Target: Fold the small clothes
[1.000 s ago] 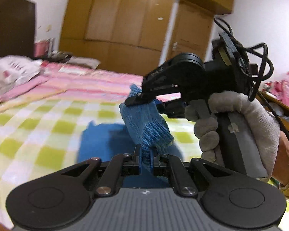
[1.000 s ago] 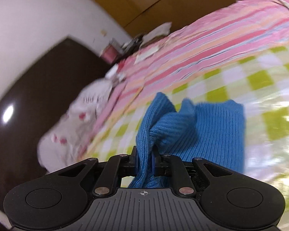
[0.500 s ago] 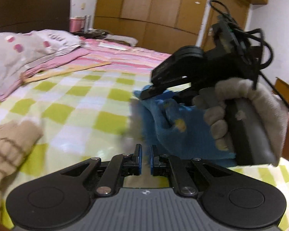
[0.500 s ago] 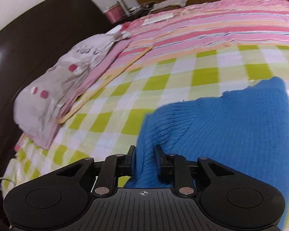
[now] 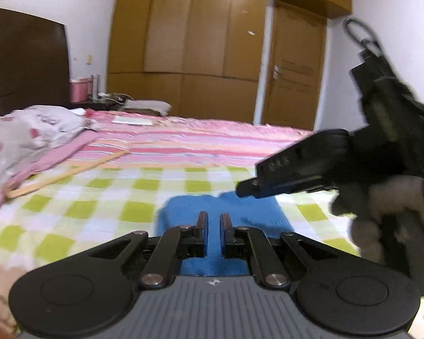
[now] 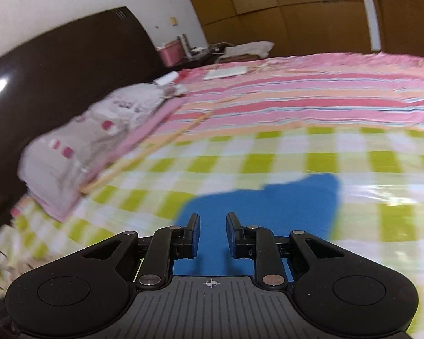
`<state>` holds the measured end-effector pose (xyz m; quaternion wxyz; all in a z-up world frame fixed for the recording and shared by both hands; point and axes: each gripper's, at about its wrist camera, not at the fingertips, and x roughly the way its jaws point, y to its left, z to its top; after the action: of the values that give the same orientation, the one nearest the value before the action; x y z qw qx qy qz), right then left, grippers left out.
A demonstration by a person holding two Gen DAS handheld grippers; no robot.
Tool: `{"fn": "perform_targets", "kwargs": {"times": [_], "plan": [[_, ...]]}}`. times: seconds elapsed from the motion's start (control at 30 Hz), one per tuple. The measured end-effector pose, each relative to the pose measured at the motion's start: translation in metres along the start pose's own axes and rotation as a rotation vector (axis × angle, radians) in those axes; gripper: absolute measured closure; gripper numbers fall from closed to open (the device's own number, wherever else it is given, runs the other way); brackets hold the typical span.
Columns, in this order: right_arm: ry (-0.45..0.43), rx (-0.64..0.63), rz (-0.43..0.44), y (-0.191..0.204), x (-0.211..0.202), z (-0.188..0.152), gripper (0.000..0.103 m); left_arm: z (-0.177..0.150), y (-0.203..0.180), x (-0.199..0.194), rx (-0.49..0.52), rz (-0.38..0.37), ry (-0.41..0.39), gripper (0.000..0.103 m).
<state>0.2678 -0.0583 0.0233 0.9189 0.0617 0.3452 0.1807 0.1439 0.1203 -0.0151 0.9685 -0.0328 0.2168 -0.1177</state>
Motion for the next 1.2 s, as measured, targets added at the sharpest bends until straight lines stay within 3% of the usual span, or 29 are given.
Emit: {"fn": "perform_targets", "kwargs": {"times": [0.13,0.3,0.43,0.57,0.7,0.9,1.07,1.2], "plan": [[0.043,-0.002,-0.039,-0.017,0.006,-0.015,0.081,-0.012,0.009,0.042,-0.005,0.08,0.109,0.088],[0.078,0.011,-0.032,-0.024,0.025,-0.03,0.084,-0.031,0.03,0.062,-0.031,0.135,0.213,0.085],[0.08,0.012,-0.041,-0.022,0.032,-0.032,0.084,-0.035,0.025,0.064,0.002,0.148,0.225,0.083],[0.049,0.007,-0.053,-0.02,0.005,-0.028,0.083,-0.022,0.027,0.046,-0.018,0.131,0.218,0.083],[0.032,0.023,-0.044,-0.025,-0.019,-0.035,0.056,-0.004,0.028,0.034,-0.05,0.095,0.164,0.083],[0.095,0.082,-0.022,-0.036,-0.013,-0.052,0.042,-0.003,0.03,0.055,-0.067,0.076,0.201,0.078],[0.115,0.151,0.012,-0.045,0.002,-0.06,0.035,-0.018,0.035,0.064,-0.057,0.083,0.239,0.058],[0.124,0.163,0.035,-0.047,0.01,-0.063,0.033,-0.023,0.044,0.067,-0.093,0.062,0.244,0.054]]}}
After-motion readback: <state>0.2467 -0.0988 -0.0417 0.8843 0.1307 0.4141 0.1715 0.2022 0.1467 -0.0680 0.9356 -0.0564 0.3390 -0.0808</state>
